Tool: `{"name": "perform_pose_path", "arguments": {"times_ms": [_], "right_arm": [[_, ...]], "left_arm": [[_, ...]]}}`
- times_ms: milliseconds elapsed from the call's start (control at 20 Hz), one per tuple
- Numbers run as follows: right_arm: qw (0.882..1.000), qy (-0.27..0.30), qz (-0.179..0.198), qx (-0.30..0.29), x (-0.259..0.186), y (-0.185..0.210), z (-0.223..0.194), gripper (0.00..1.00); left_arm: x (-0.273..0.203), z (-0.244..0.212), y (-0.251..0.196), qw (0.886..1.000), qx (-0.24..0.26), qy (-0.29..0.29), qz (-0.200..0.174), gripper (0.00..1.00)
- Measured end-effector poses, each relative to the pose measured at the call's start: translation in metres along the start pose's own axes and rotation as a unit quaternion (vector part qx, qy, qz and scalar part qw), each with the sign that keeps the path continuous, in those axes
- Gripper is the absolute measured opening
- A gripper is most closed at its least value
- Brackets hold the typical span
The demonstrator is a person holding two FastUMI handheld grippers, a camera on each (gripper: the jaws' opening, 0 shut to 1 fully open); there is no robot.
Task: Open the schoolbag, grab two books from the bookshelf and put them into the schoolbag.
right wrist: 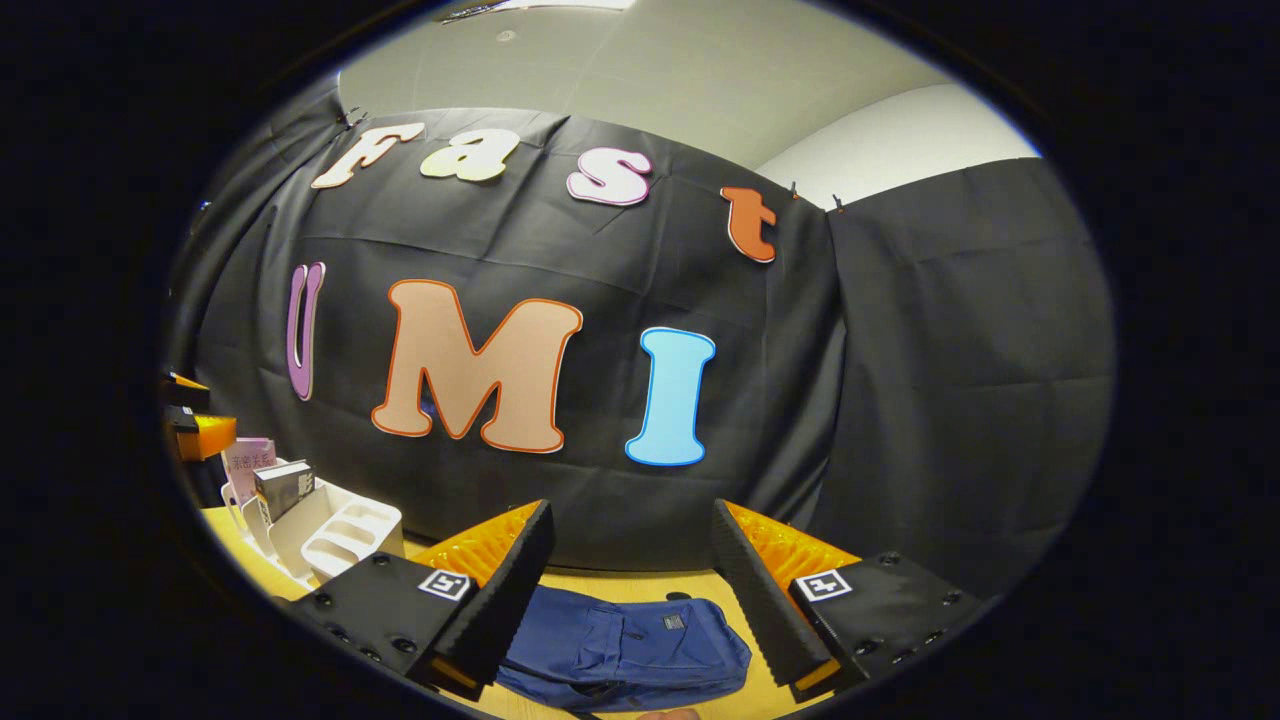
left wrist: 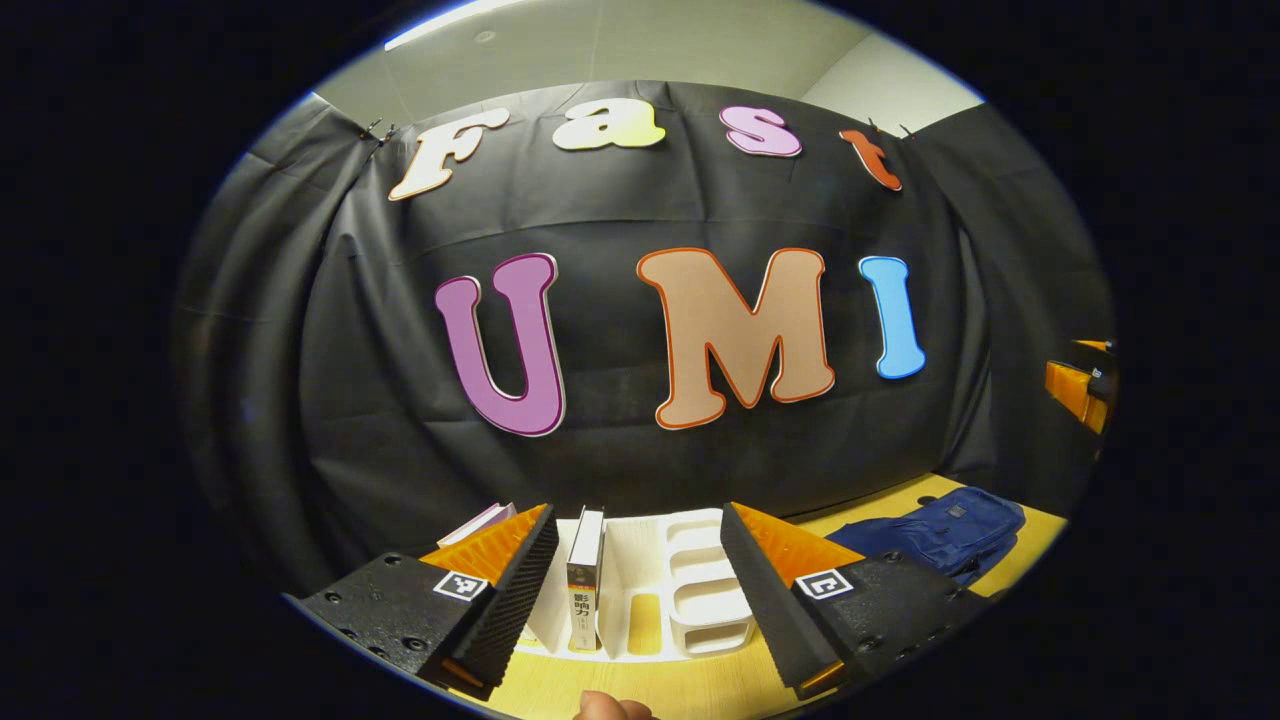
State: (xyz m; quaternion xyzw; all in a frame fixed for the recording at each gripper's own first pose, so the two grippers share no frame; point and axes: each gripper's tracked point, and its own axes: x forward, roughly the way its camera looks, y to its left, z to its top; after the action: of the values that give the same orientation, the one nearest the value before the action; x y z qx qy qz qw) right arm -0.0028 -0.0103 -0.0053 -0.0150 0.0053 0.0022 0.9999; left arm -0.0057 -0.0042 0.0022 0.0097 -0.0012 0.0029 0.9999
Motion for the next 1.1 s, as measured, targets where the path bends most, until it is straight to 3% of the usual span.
{"name": "perform_pose_path", "arguments": {"times_ms": [300,650,800,900,950,1100], "right_arm": [[0.999,0.003,0.018,-0.028,0.001,0.005,-0.004,0.96],[0.991,0.017,0.081,-0.109,0.002,0.026,-0.026,0.96],[0.973,0.034,0.137,-0.18,0.001,0.05,-0.053,0.97],[0.954,0.053,0.181,-0.233,0.001,0.069,-0.086,0.98],[0.941,0.058,0.198,-0.27,0.002,0.074,-0.103,0.98],[0.885,0.073,0.25,-0.386,-0.003,0.091,-0.154,0.98]], "left_arm": [[0.001,0.0,0.001,1.0,0.002,-0.001,0.004,0.96],[0.0,-0.002,0.006,1.0,0.009,0.003,0.014,0.94],[-0.002,-0.005,0.012,1.0,0.008,0.006,0.024,0.94],[-0.003,-0.005,0.016,0.999,0.011,0.008,0.031,0.94],[-0.005,-0.004,0.018,0.999,0.013,0.006,0.035,0.94],[-0.007,-0.003,0.024,0.999,0.018,0.005,0.046,0.94]]}}
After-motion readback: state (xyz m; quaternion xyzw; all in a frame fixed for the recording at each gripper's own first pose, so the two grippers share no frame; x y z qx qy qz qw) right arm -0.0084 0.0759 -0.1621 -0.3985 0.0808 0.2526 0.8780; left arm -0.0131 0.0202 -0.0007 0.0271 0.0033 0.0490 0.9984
